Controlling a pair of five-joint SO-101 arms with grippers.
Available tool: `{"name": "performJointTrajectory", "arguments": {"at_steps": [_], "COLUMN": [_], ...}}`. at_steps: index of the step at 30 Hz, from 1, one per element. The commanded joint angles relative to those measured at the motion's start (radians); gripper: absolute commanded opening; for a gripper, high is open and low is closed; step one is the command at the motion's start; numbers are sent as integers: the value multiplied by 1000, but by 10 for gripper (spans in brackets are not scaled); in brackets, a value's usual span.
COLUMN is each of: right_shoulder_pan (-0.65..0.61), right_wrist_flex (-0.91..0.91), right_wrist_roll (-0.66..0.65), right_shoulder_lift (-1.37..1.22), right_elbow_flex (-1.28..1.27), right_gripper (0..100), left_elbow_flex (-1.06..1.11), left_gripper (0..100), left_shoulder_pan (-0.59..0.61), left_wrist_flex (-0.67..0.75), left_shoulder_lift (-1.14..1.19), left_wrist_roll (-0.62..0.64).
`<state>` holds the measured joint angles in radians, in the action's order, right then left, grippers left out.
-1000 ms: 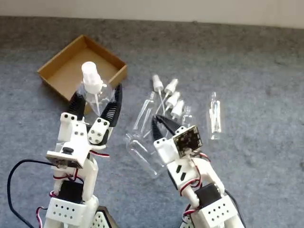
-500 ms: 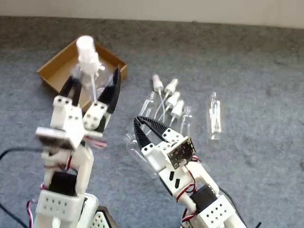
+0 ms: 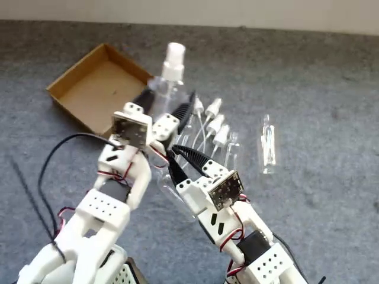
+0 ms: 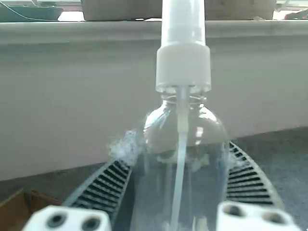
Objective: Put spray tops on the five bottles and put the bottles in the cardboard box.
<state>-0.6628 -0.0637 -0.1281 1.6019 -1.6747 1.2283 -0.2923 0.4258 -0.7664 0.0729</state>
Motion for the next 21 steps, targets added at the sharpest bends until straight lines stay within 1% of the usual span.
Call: {"name": "performJointTrajectory", "arguments": {"at_steps": [1, 6, 8, 11, 16, 21], "right_shoulder_pan": [-10, -5, -5, -5, -4, -4], "right_wrist_flex": [22, 21, 12, -58, -76, -77], "right_wrist_roll": [-5, -5, -5, -5, -5, -6], "right_shoulder_lift": [12, 7, 5, 10, 10, 7], "right_elbow_flex": [-142, -142, -142, -142, -142, -142], "right_gripper": [19, 19, 19, 19, 19, 19], "left_elbow_flex": [-70, -73, -73, -71, -67, -56], "left_gripper": [130, 130, 130, 130, 130, 130], "left_shoulder_pan": [-91, -171, -183, -186, -179, -177], "left_wrist_flex": [74, 72, 71, 71, 68, 60], "left_shoulder_lift": [61, 65, 65, 65, 65, 64], "left_wrist_roll": [14, 14, 14, 20, 180, 184]}}
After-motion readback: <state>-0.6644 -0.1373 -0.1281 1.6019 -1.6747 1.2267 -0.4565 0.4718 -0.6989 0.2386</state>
